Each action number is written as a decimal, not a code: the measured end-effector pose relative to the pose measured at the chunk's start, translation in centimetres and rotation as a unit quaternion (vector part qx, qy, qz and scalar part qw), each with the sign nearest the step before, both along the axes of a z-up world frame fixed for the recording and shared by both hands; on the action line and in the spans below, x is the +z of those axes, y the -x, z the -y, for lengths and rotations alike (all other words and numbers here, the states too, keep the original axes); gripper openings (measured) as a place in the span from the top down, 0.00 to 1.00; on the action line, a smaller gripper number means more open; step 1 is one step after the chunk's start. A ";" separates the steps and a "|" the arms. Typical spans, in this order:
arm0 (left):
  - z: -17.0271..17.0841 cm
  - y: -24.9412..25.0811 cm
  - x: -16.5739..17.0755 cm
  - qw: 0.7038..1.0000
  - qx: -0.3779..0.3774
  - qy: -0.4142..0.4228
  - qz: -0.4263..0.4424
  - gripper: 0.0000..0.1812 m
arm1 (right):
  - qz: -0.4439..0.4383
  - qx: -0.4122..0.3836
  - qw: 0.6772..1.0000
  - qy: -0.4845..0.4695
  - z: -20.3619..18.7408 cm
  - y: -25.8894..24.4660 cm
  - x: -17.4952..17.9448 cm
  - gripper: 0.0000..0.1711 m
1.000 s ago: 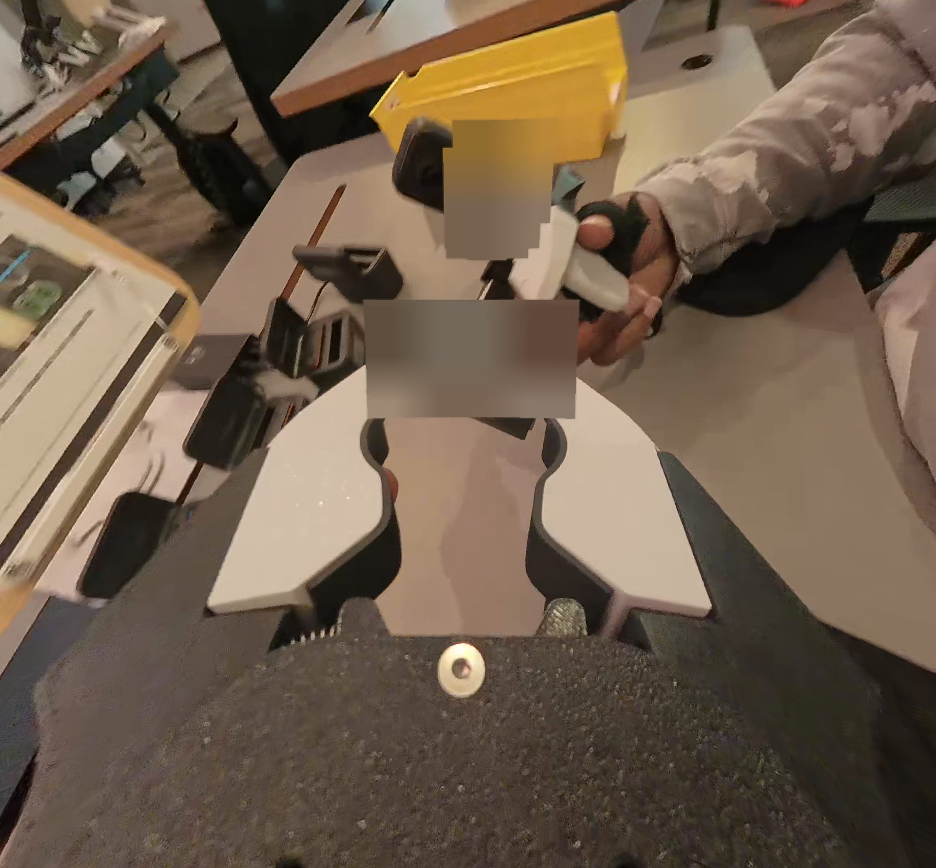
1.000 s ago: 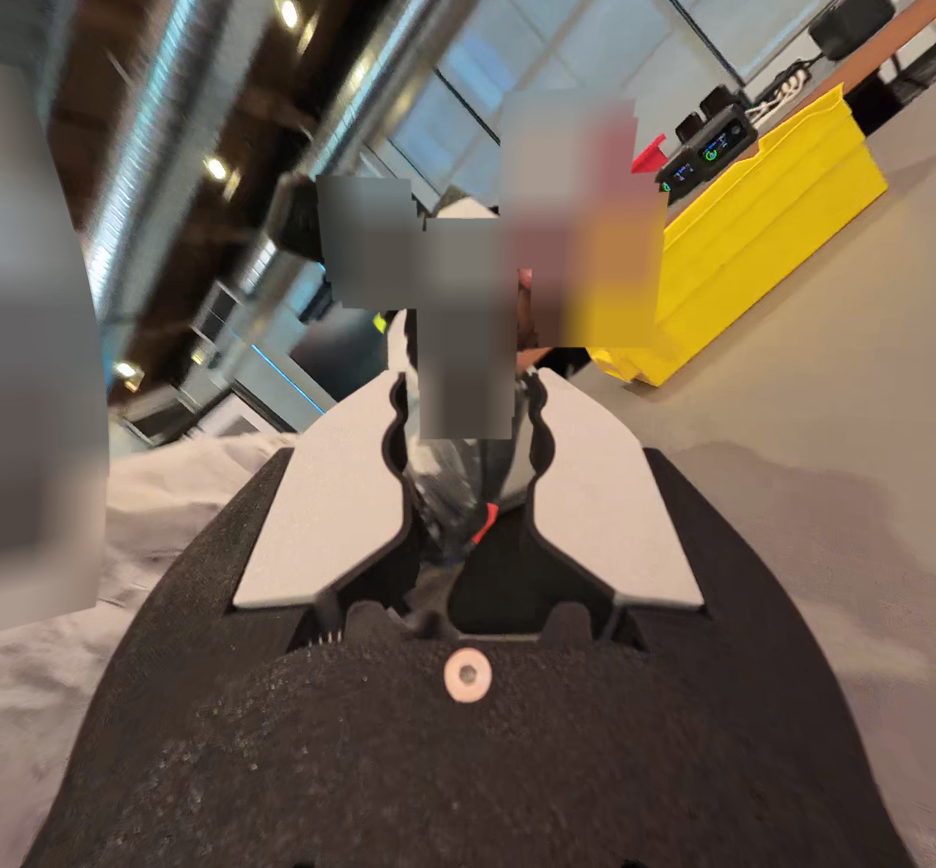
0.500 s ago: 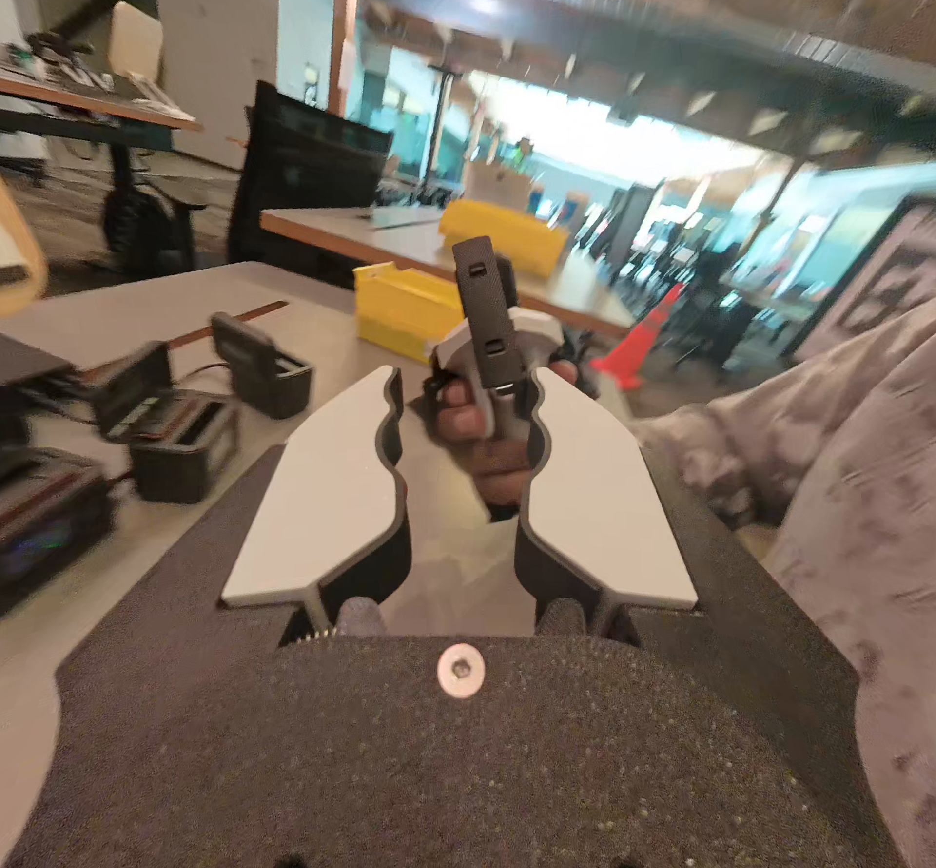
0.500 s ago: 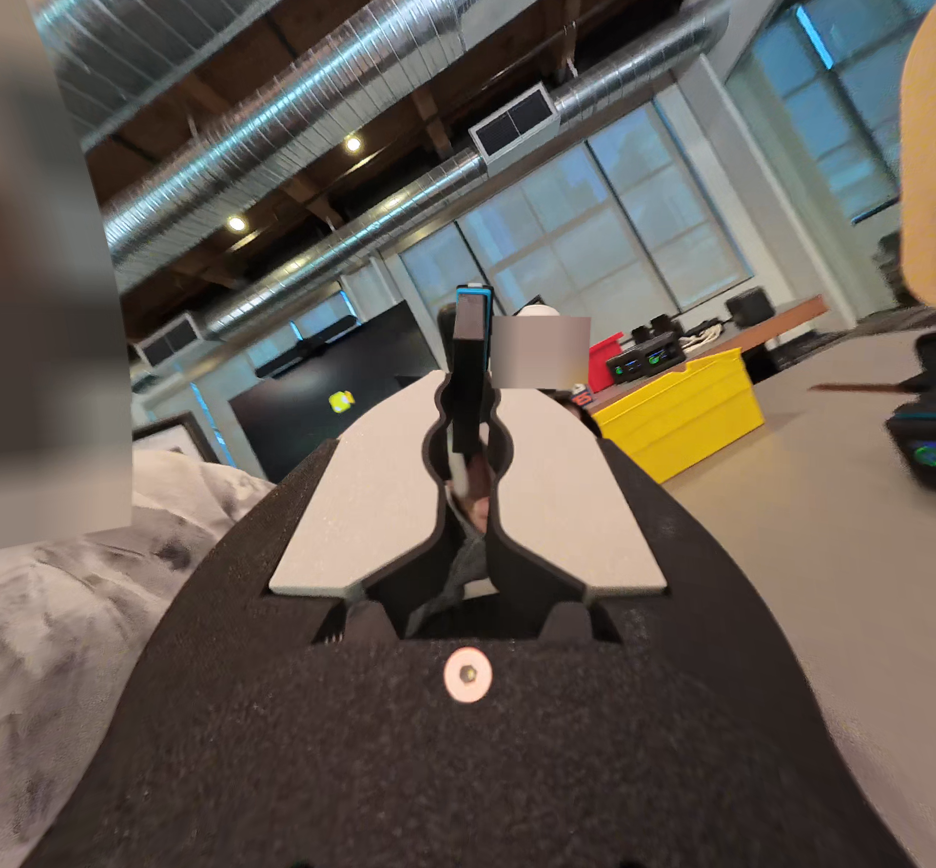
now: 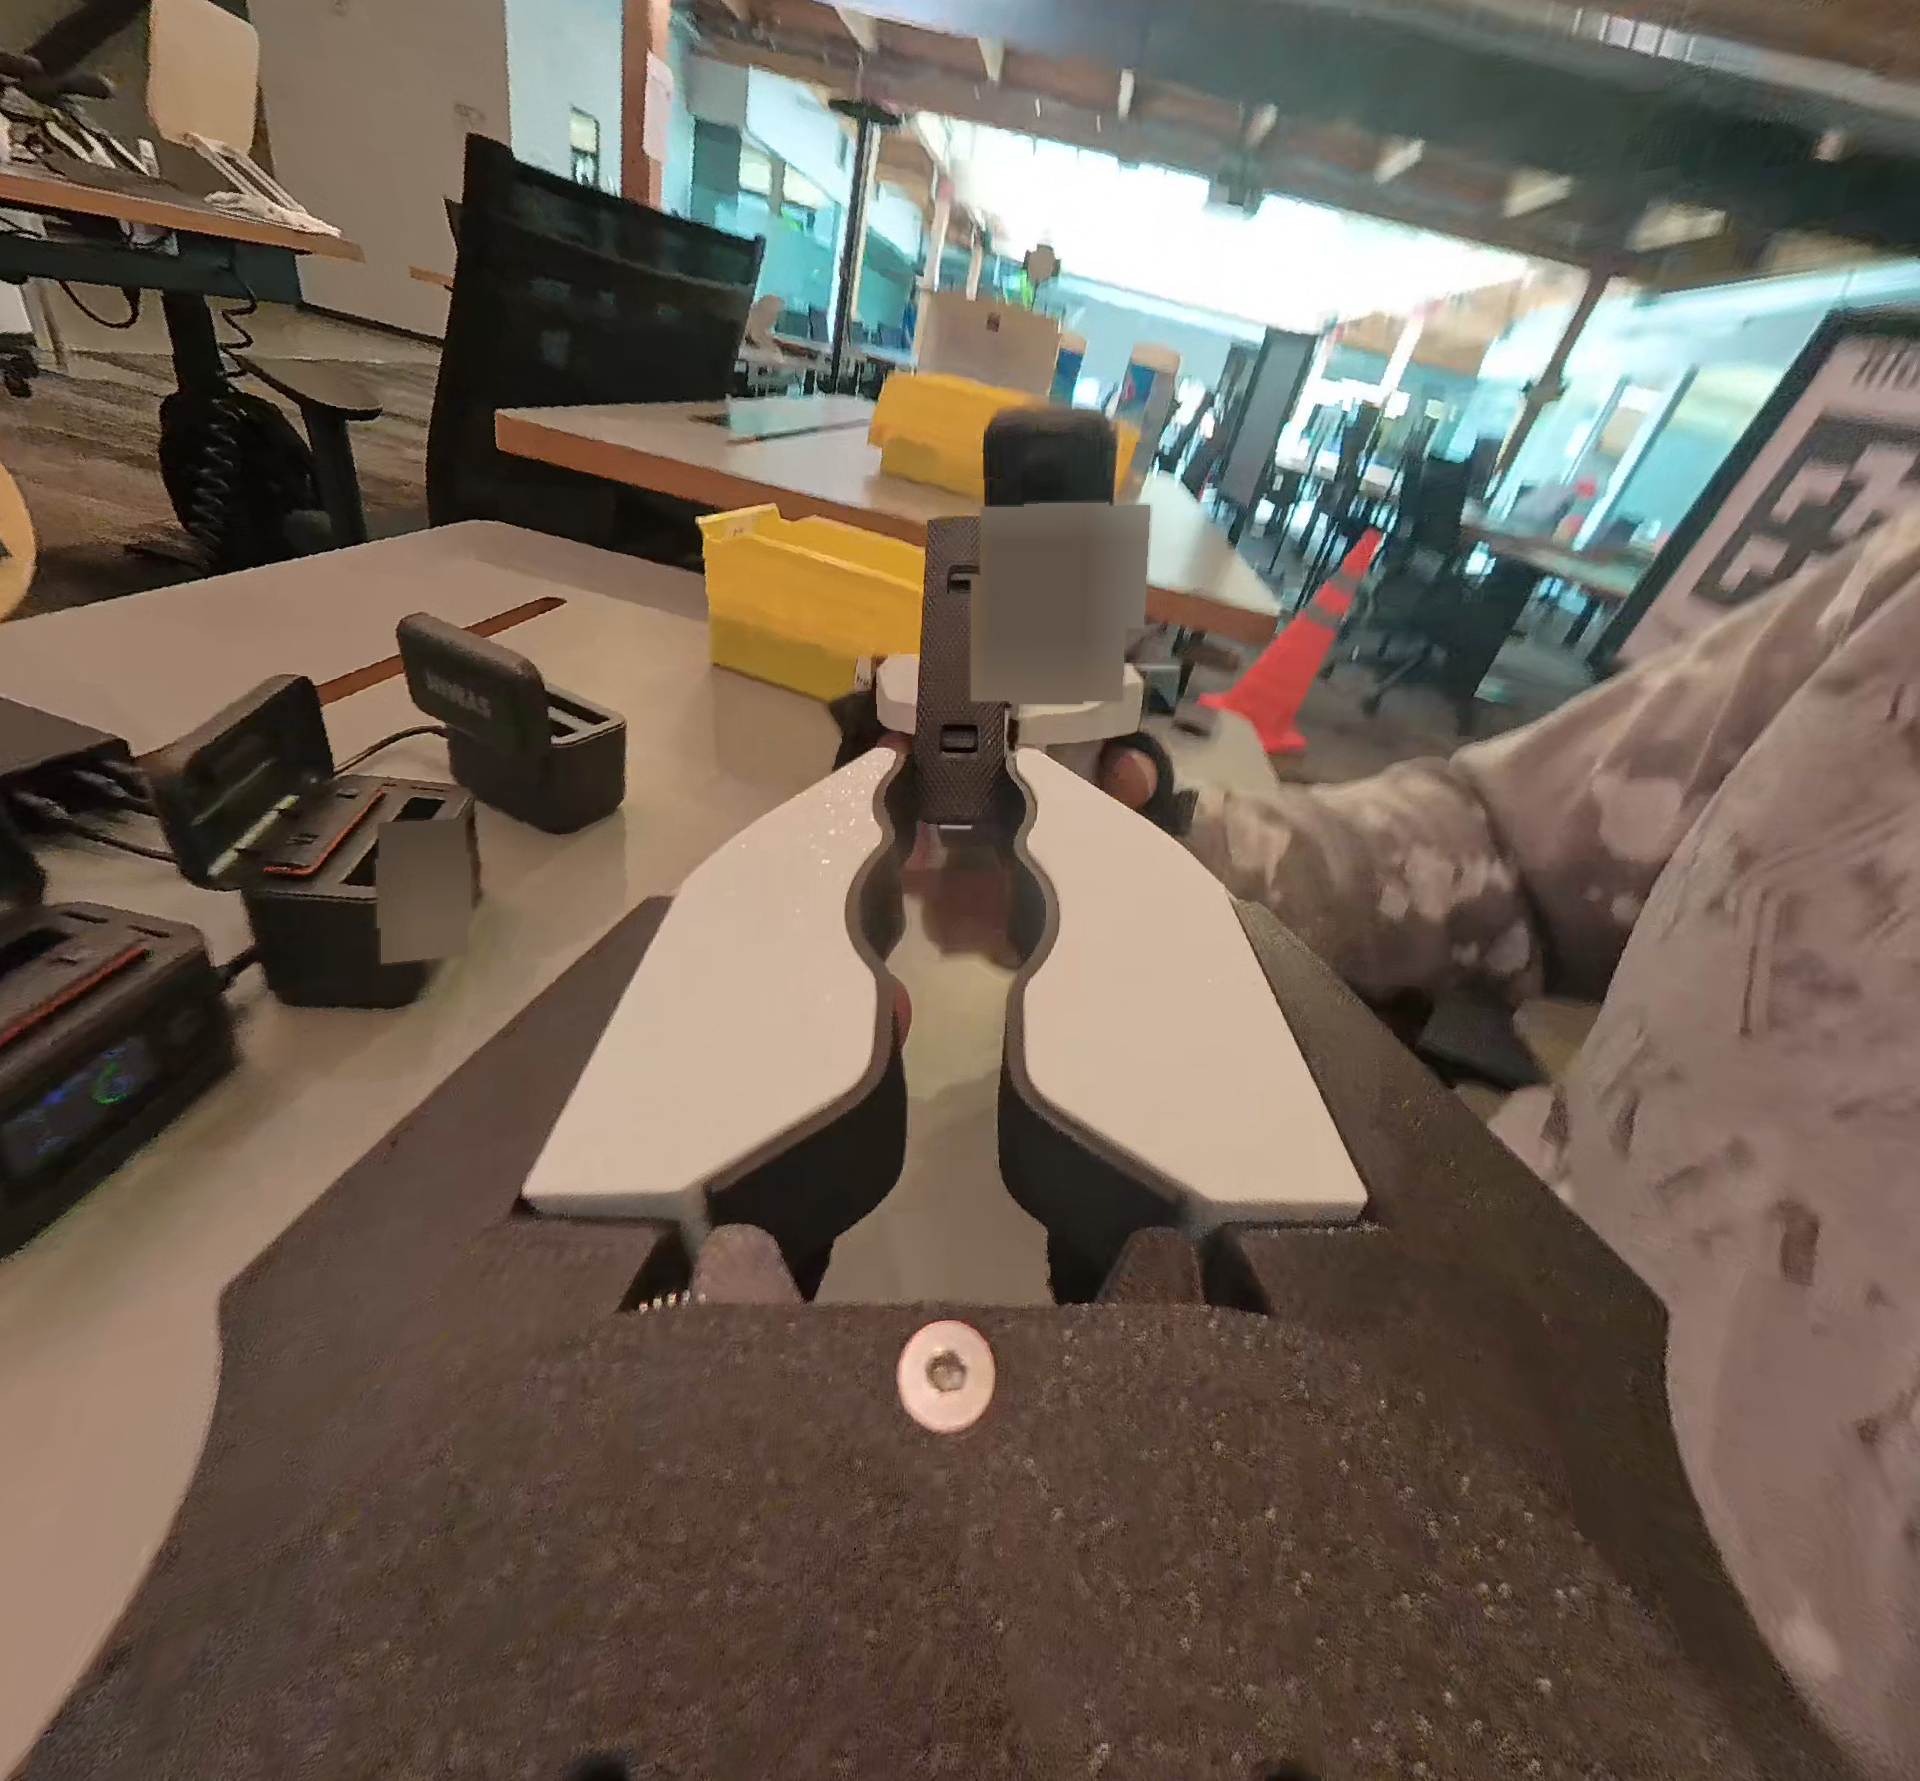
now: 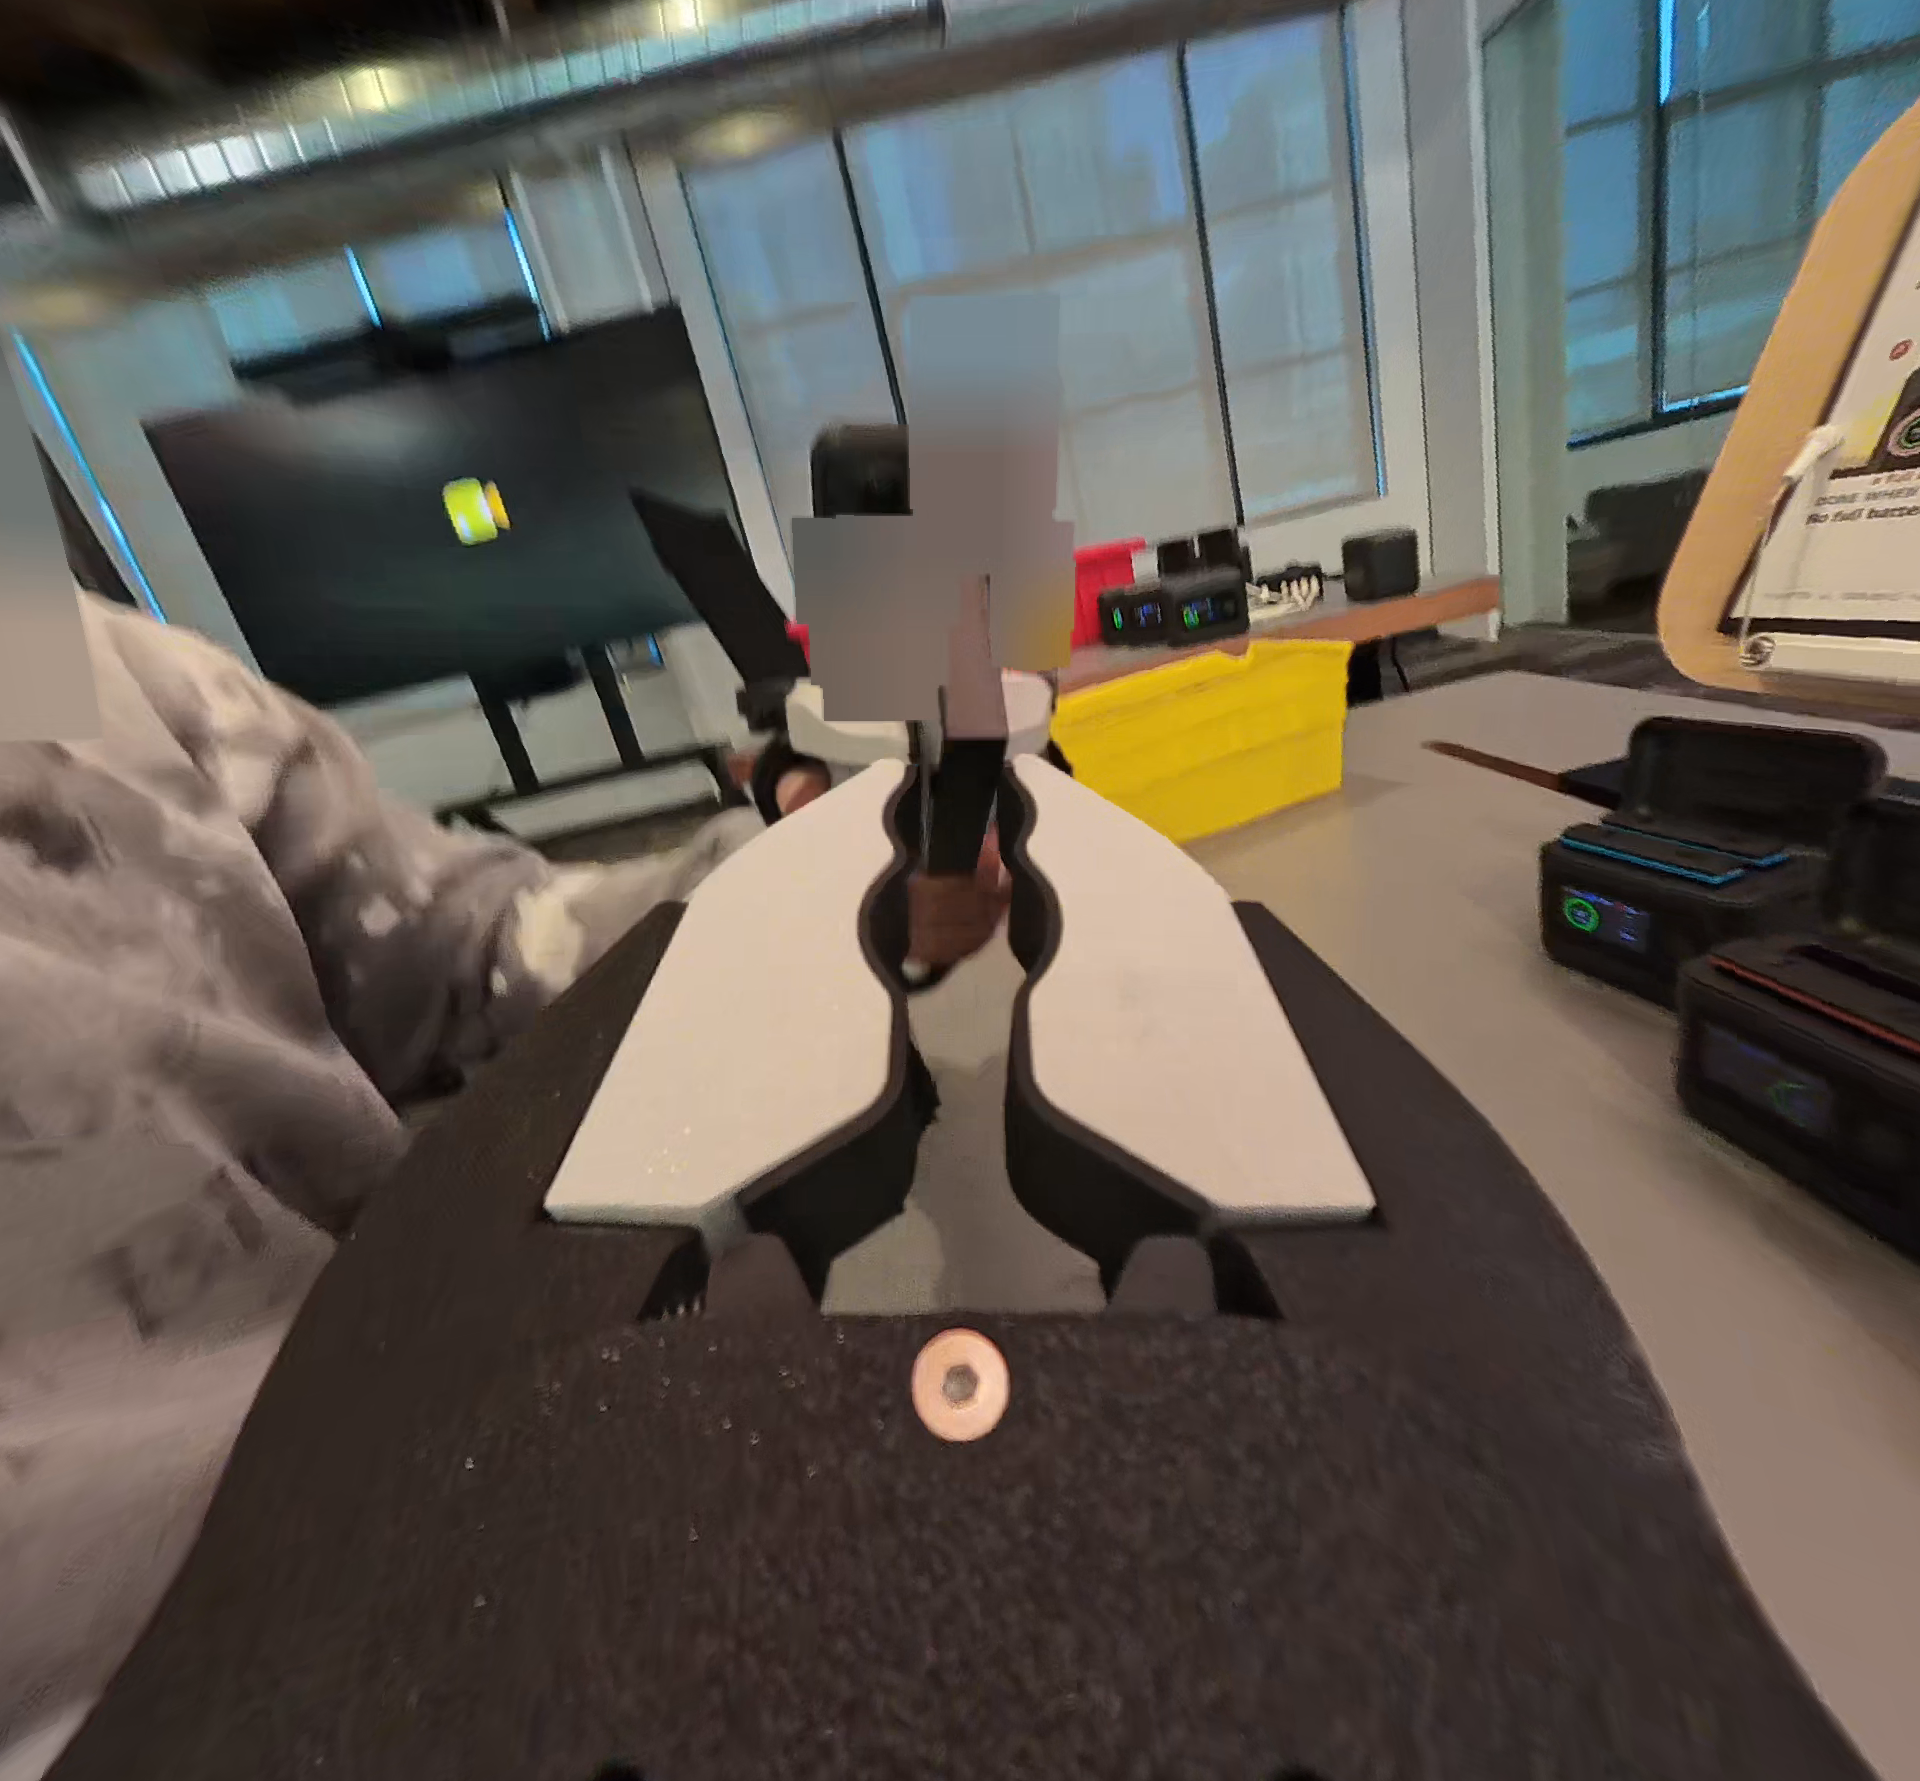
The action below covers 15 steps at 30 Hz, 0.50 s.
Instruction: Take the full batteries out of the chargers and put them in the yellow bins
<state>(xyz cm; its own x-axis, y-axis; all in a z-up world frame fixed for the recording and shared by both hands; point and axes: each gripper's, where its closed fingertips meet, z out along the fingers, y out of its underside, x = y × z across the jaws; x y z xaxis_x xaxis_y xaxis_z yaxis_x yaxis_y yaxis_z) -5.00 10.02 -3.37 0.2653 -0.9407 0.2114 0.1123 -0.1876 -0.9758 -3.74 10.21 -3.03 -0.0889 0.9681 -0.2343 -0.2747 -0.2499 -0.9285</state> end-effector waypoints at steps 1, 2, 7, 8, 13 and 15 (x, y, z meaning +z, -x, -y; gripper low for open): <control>0.1 0.3 -0.4 1.000 -0.002 -0.012 -0.018 0.92 | 0.027 -0.001 0.999 -0.023 0.2 0.1 -0.6 0.91; 0.1 0.6 -0.7 0.999 -0.004 -0.018 -0.028 0.91 | 0.055 -0.002 0.998 -0.044 0.3 0.3 -1.2 0.89; 0.7 1.0 -1.9 0.998 -0.027 -0.024 -0.047 0.92 | 0.103 -0.007 0.991 -0.083 0.8 0.8 -2.7 0.92; 0.8 1.0 -2.0 0.998 -0.028 -0.024 -0.049 0.92 | 0.105 -0.007 0.991 -0.086 0.8 0.8 -2.8 0.93; 0.8 1.0 -2.6 0.996 -0.028 -0.035 -0.072 0.91 | 0.116 -0.006 0.986 -0.116 1.2 0.8 -3.0 0.94; 0.7 1.1 -2.7 0.994 -0.017 -0.052 -0.094 0.88 | 0.132 -0.011 0.981 -0.139 1.3 0.9 -3.4 0.94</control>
<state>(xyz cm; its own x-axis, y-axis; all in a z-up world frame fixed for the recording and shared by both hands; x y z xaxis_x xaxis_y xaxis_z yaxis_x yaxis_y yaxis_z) -6.15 9.31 -6.08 0.2594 -0.9638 0.0623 -0.0788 -0.0854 -0.9932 -4.61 8.86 -6.44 -0.0399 0.9988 0.0270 -0.0169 0.0264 -0.9995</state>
